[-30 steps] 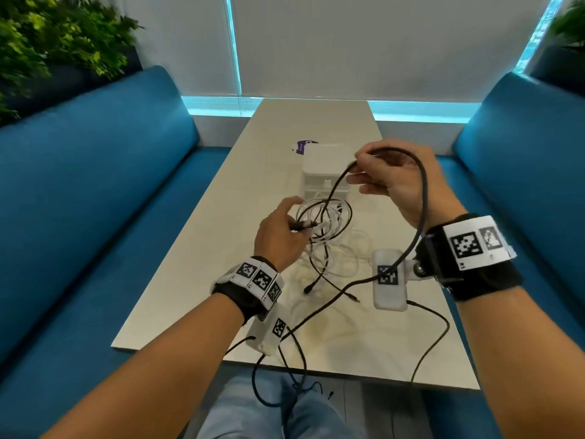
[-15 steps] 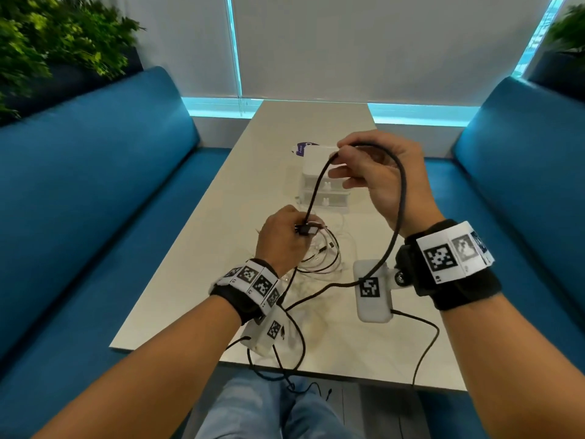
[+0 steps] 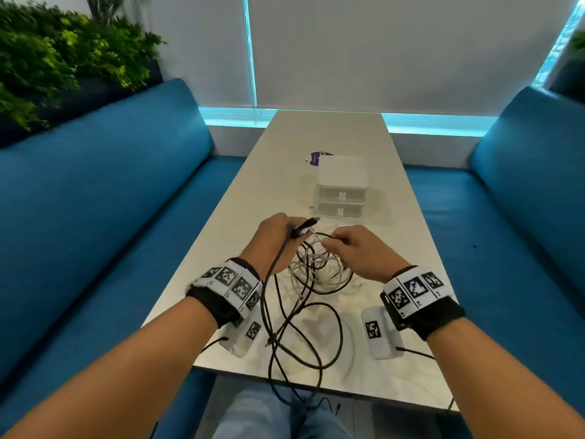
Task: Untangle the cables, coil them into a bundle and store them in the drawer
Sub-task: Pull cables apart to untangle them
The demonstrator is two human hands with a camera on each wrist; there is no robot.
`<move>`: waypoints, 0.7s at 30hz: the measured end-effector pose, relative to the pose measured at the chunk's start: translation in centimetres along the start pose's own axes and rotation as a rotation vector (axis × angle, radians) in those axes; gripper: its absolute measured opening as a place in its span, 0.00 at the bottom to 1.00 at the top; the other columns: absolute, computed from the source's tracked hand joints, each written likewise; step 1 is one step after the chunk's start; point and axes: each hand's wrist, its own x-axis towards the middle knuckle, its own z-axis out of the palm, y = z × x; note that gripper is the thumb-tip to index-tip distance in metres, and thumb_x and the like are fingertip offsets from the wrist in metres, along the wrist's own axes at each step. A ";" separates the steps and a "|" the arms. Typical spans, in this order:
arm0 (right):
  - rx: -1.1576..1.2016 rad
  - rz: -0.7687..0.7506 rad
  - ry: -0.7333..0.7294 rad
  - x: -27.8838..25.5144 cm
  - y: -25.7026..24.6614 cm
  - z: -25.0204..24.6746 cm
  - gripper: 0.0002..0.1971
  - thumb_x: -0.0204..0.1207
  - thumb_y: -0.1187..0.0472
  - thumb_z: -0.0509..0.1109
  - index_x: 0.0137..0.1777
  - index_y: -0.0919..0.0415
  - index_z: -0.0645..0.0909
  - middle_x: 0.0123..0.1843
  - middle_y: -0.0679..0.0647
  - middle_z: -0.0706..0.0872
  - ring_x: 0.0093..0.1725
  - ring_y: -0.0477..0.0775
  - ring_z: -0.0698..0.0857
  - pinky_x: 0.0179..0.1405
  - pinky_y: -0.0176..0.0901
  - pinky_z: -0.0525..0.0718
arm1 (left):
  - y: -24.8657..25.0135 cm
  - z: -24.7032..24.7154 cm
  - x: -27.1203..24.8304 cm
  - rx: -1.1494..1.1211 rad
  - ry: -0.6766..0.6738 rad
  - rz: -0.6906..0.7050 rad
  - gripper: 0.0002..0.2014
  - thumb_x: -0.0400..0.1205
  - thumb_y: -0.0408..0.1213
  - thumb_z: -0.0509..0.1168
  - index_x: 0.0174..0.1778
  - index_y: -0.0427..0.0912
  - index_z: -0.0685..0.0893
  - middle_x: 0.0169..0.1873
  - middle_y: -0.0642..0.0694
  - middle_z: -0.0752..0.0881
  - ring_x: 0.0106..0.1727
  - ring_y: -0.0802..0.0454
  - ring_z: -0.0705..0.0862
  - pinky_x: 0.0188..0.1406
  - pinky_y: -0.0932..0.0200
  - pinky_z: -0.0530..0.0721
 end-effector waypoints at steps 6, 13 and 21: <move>0.047 0.038 0.067 0.5 1.0 1.1 0.19 0.84 0.52 0.62 0.33 0.62 0.73 0.27 0.51 0.74 0.32 0.59 0.79 0.36 0.48 0.75 | 0.0 -1.7 0.3 0.457 -0.096 0.044 0.12 0.87 0.42 0.59 0.57 0.43 0.85 0.43 0.43 0.75 0.47 0.37 0.81 0.46 0.46 0.80; -0.080 0.173 0.113 0.5 2.6 0.6 0.21 0.84 0.51 0.61 0.30 0.60 0.70 0.24 0.53 0.76 0.28 0.54 0.86 0.30 0.44 0.74 | 0.5 -2.8 0.3 0.130 0.143 0.021 0.11 0.84 0.31 0.61 0.52 0.42 0.88 0.46 0.44 0.90 0.51 0.46 0.87 0.55 0.52 0.84; -0.167 0.483 0.147 0.1 7.8 0.6 0.11 0.79 0.53 0.68 0.44 0.60 0.86 0.45 0.60 0.90 0.50 0.62 0.87 0.49 0.48 0.83 | 4.1 -6.1 2.4 -0.270 0.409 0.015 0.09 0.85 0.37 0.64 0.47 0.38 0.88 0.26 0.53 0.78 0.32 0.61 0.78 0.34 0.73 0.72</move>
